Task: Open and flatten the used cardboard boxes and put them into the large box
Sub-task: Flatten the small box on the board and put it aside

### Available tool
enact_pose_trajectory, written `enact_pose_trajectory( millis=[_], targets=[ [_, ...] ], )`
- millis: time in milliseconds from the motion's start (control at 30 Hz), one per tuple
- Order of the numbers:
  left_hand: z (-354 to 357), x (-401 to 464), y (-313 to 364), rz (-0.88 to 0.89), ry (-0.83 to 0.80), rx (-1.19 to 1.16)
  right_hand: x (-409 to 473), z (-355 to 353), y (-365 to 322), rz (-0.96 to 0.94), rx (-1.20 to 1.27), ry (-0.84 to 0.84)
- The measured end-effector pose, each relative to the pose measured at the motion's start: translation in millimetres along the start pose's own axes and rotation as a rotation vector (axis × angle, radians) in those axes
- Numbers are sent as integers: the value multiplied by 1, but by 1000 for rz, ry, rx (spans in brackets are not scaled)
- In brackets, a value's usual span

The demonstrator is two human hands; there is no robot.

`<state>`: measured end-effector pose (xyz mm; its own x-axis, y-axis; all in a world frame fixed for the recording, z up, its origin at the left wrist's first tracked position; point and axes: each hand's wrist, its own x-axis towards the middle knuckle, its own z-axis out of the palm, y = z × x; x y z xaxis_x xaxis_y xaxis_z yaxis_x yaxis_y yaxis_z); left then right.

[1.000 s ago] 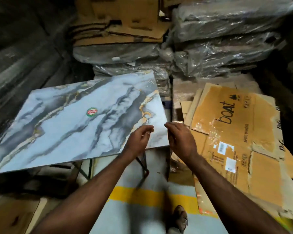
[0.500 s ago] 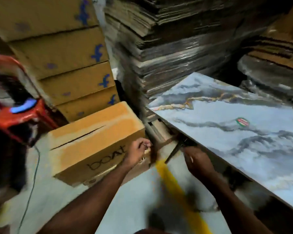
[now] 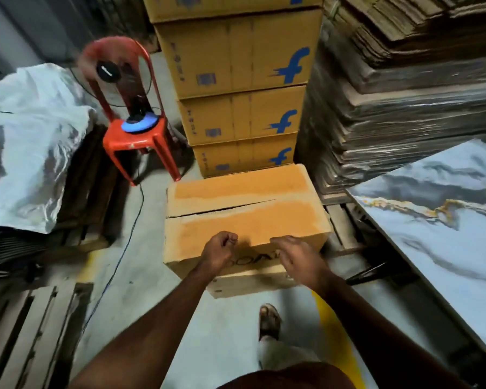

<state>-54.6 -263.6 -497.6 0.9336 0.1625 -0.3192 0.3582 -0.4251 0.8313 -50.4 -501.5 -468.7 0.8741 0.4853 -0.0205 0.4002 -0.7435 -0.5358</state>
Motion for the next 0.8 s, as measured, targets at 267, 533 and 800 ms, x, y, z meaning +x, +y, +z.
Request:
enact_pose_trajectory(
  millis=[267,533,800],
  targets=[
    [-67,81,-41,-418,-64,607,112,66,-14,10,-22,-331],
    [-113,121,-52,-534,86,433,169,98,-41,2,-132,-512],
    [-180,193,-70,-377,-31,342,171,142,-84,171,-349,-386]
  ],
)
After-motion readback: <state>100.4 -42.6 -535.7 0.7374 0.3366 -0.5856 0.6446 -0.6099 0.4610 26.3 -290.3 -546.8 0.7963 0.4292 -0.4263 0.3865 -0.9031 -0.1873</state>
